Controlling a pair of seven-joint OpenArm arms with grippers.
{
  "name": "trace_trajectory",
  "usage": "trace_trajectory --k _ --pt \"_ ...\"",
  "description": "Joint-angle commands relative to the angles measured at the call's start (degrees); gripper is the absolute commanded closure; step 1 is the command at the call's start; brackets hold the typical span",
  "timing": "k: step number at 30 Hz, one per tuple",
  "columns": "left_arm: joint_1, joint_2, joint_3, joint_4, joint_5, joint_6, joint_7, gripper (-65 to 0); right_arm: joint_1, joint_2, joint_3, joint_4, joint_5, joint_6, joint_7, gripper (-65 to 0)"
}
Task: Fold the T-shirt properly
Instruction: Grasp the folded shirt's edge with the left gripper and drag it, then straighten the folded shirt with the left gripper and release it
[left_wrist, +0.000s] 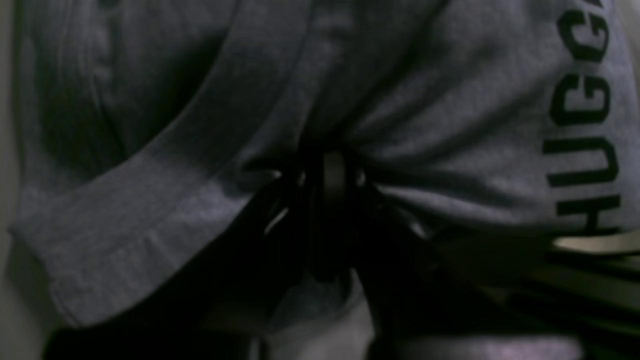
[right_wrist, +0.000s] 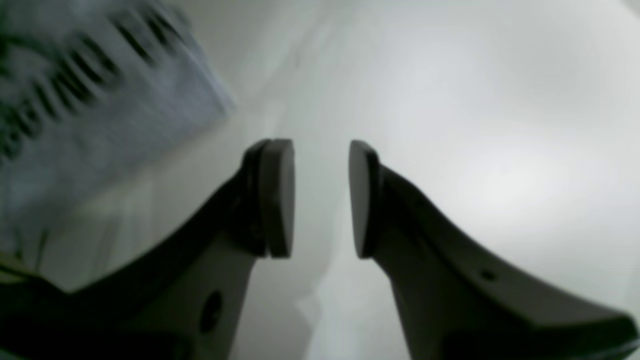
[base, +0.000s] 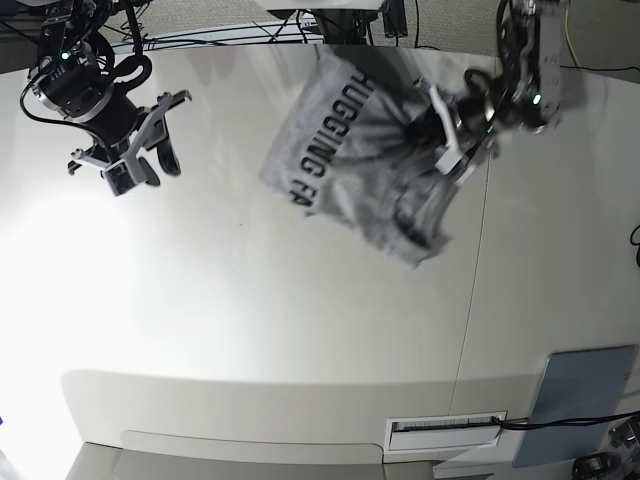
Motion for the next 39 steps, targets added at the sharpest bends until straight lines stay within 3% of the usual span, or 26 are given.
trace_trajectory --k 1,4,6,9,14,21,23,28,35,39 --pt "-1.0 -0.1 2.1 -0.1 2.1 0.6 2.2 -4.3 1.0 0.7 0.3 -0.2 0.4 -0.5 1.5 -18.7" --pt "-4.1 -0.1 6.4 0.2 1.5 0.9 3.4 -4.3 4.4 0.6 -1.2 -3.9 0.1 -1.2 1.8 -17.8" --pt "-5.2 0.0 7.0 1.2 -1.4 2.9 7.0 -4.3 7.0 0.6 -3.3 -6.7 -1.3 -1.3 1.9 -13.7" --pt "-5.1 0.0 5.9 3.9 -4.7 3.0 9.7 -4.3 10.8 0.6 -6.9 -10.6 -4.3 -1.3 3.0 -7.1" --pt "-1.6 0.0 -1.1 9.2 -9.3 2.7 9.7 -4.3 16.7 -2.7 -12.0 -16.3 -9.3 -1.4 5.1 0.0" --pt "6.4 0.5 -10.8 12.8 -11.5 2.1 8.6 -4.3 24.7 -6.1 -16.9 -29.2 -10.8 -1.3 5.4 0.0" --pt "8.3 1.1 -11.3 12.5 -10.6 2.3 6.0 -4.3 26.2 -6.0 -18.5 -32.9 -11.3 -1.3 5.3 0.0" --pt "8.2 4.4 -11.2 7.3 -2.0 6.8 -2.5 -4.3 25.9 -6.0 -22.1 -36.3 -13.3 -1.3 5.0 0.0" --pt "-0.9 4.8 -11.3 -4.7 2.6 7.0 -5.4 -4.3 21.6 -6.0 -23.3 -36.1 -13.1 -1.3 4.5 0.0" --pt "-6.8 4.8 -11.2 -10.6 4.3 6.4 -8.3 -4.3 18.2 -6.0 -23.3 -34.0 -9.7 1.3 4.5 0.0"
